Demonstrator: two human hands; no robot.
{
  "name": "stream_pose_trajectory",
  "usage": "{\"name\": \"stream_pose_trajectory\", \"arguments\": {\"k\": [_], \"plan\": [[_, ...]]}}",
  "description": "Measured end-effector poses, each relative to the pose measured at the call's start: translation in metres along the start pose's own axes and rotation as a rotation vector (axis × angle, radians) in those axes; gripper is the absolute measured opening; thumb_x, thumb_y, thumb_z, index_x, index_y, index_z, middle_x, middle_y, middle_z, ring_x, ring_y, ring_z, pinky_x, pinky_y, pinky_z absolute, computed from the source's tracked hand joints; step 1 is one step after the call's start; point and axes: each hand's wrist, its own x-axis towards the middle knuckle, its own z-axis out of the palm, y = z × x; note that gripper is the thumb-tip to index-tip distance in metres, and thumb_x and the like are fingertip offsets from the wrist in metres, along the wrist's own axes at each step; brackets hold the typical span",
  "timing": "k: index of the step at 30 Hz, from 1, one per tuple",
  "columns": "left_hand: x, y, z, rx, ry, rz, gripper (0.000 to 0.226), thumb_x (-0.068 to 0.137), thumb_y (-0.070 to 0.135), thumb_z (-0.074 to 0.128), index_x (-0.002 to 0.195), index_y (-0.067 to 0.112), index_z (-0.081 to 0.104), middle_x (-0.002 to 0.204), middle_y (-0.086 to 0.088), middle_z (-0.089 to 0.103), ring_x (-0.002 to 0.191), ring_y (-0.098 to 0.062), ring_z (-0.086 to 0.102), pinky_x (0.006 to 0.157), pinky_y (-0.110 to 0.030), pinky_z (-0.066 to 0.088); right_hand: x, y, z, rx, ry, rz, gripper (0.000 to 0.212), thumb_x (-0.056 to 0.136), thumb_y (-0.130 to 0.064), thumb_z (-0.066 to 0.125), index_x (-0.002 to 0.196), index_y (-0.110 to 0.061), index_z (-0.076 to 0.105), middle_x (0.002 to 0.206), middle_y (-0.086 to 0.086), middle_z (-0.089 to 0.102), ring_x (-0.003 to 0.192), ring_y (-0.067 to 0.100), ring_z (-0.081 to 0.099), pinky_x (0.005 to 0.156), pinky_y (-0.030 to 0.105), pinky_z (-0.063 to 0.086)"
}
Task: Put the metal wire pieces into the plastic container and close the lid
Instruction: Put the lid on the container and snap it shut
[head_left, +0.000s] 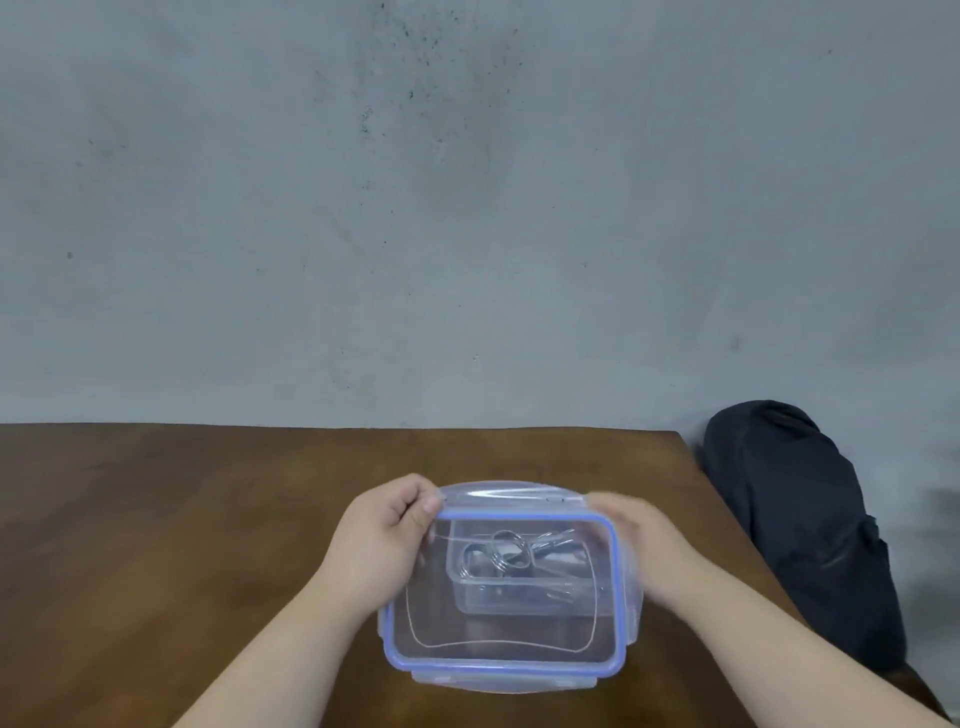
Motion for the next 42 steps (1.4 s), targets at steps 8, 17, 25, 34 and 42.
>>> {"name": "stream_pose_trajectory", "arguments": {"k": [8, 17, 25, 34, 42], "plan": [[0.064, -0.005, 0.035, -0.027, -0.091, -0.205, 0.041, 0.101, 0.025, 0.056, 0.06, 0.02, 0.057, 0.058, 0.001, 0.06, 0.046, -0.017, 0.049, 0.058, -0.031, 0.041, 0.0, -0.03, -0.015, 0.079, 0.234, -0.014, 0.015, 0.102, -0.018, 0.061, 0.095, -0.014, 0.073, 0.091, 0.015, 0.077, 0.074, 0.028, 0.073, 0.075, 0.042, 0.056], [0.071, -0.044, 0.051, 0.106, -0.03, -0.383, 0.02, 0.096, 0.029, 0.063, 0.08, 0.017, 0.066, 0.071, 0.003, 0.07, 0.058, -0.017, 0.062, 0.057, -0.03, 0.05, 0.048, 0.016, -0.015, 0.013, 0.288, 0.268, 0.023, 0.1, -0.032, 0.061, 0.086, -0.018, 0.072, 0.088, 0.015, 0.077, 0.074, 0.028, 0.07, 0.068, 0.042, 0.054], [0.071, -0.054, 0.062, 0.193, 0.026, -0.443, 0.013, 0.094, 0.032, 0.065, 0.087, 0.022, 0.066, 0.085, 0.005, 0.073, 0.079, -0.014, 0.067, 0.06, -0.026, 0.046, 0.067, 0.03, -0.007, -0.347, 0.35, 0.307, 0.028, 0.1, -0.04, 0.058, 0.083, -0.018, 0.063, 0.083, 0.0, 0.071, 0.075, 0.02, 0.065, 0.063, 0.036, 0.05], [0.072, -0.055, 0.062, 0.136, 0.063, -0.537, 0.014, 0.092, 0.026, 0.069, 0.086, 0.014, 0.066, 0.081, -0.006, 0.074, 0.065, -0.021, 0.066, 0.049, -0.025, 0.047, 0.066, 0.035, -0.004, -0.261, 0.346, 0.331, 0.03, 0.098, -0.042, 0.06, 0.087, -0.015, 0.062, 0.082, 0.005, 0.071, 0.079, 0.027, 0.067, 0.066, 0.038, 0.048], [0.075, -0.054, 0.073, -0.047, 0.029, -0.617, 0.008, 0.096, 0.014, 0.055, 0.1, 0.018, 0.061, 0.099, -0.007, 0.071, 0.086, -0.024, 0.069, 0.072, -0.038, 0.059, 0.067, 0.042, -0.001, -0.101, 0.311, 0.332, 0.018, 0.103, -0.036, 0.058, 0.109, -0.021, 0.064, 0.109, 0.0, 0.068, 0.095, 0.019, 0.065, 0.088, 0.04, 0.054]]}}
